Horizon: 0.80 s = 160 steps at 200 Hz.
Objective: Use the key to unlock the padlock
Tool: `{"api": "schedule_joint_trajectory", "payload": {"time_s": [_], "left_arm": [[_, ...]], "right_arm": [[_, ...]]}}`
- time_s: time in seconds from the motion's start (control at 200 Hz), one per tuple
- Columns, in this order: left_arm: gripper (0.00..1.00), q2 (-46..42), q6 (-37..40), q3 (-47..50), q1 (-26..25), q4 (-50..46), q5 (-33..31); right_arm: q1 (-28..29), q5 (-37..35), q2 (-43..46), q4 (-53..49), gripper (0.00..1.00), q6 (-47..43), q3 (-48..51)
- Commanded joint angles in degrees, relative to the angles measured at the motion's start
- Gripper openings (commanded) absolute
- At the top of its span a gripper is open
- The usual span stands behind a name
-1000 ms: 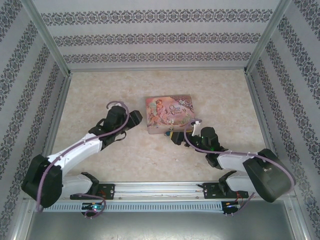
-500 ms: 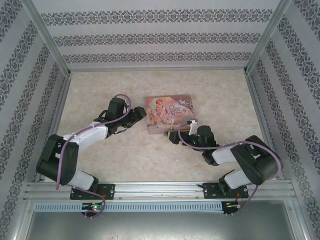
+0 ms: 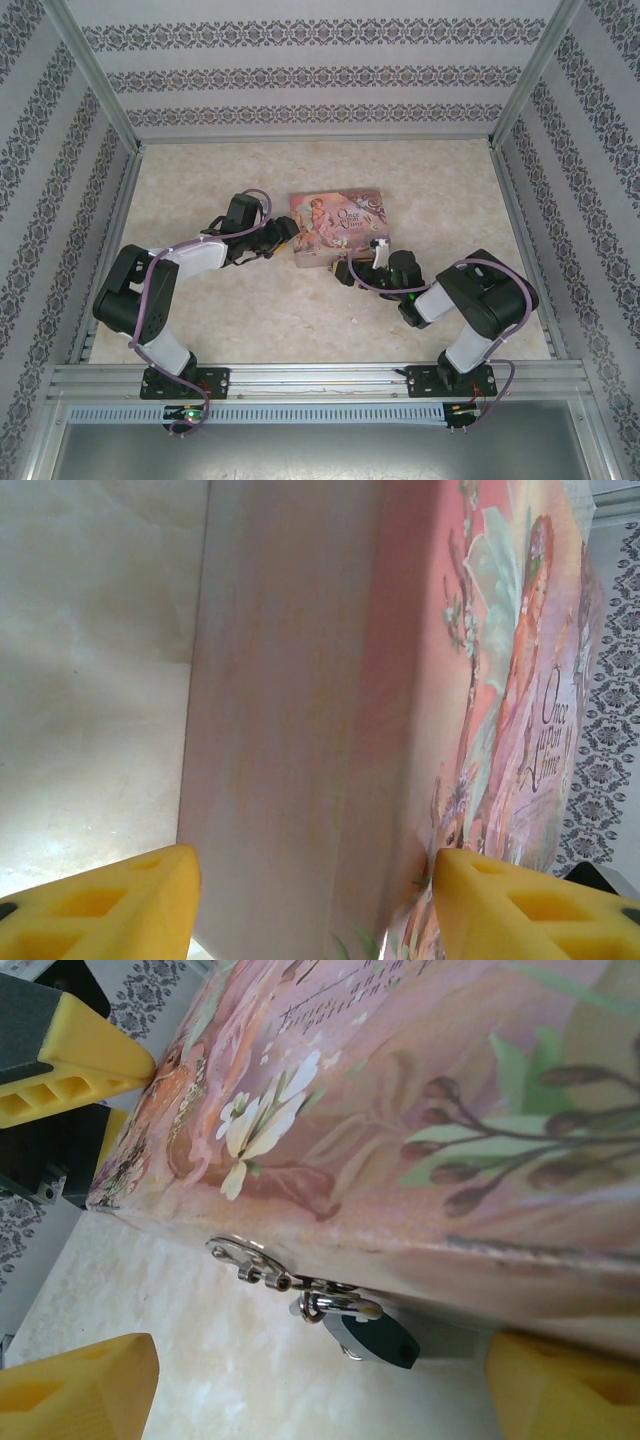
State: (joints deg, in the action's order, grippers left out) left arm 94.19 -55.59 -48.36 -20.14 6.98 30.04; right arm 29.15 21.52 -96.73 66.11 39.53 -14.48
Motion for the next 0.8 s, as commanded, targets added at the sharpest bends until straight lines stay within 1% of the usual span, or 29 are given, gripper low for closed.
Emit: {"api": "schedule_joint_trajectory", "payload": {"time_s": [0.0, 0.17, 0.57, 0.655, 0.69, 0.794], "left_arm": [[0.62, -0.1, -0.2, 0.0, 0.1, 0.3, 0.6], [0.62, -0.5, 0.6, 0.8, -0.9, -2.0, -0.9], [0.61, -1.4, -0.5, 2.7, -2.5, -1.8, -2.7], [0.61, -1.3, -0.6, 2.8, -2.7, -1.8, -2.8], [0.61, -1.3, -0.7, 2.9, -2.7, -1.8, -2.7], [0.61, -1.3, -0.7, 3.0, -2.9, -1.7, -2.9]], "right_arm": [[0.9, 1.0, -1.6, 5.6, 0.84, 0.7, -1.3], [1.0, 2.2, -3.1, 7.1, 0.81, -0.1, -2.4], [0.9, 6.6, -7.1, 13.2, 0.74, -0.7, -4.9], [0.9, 7.5, -7.8, 13.2, 0.72, -1.1, -4.9], [0.9, 7.7, -7.8, 13.2, 0.72, -1.6, -6.4], [0.8, 8.3, -7.5, 13.2, 0.72, -3.5, -6.4]]}}
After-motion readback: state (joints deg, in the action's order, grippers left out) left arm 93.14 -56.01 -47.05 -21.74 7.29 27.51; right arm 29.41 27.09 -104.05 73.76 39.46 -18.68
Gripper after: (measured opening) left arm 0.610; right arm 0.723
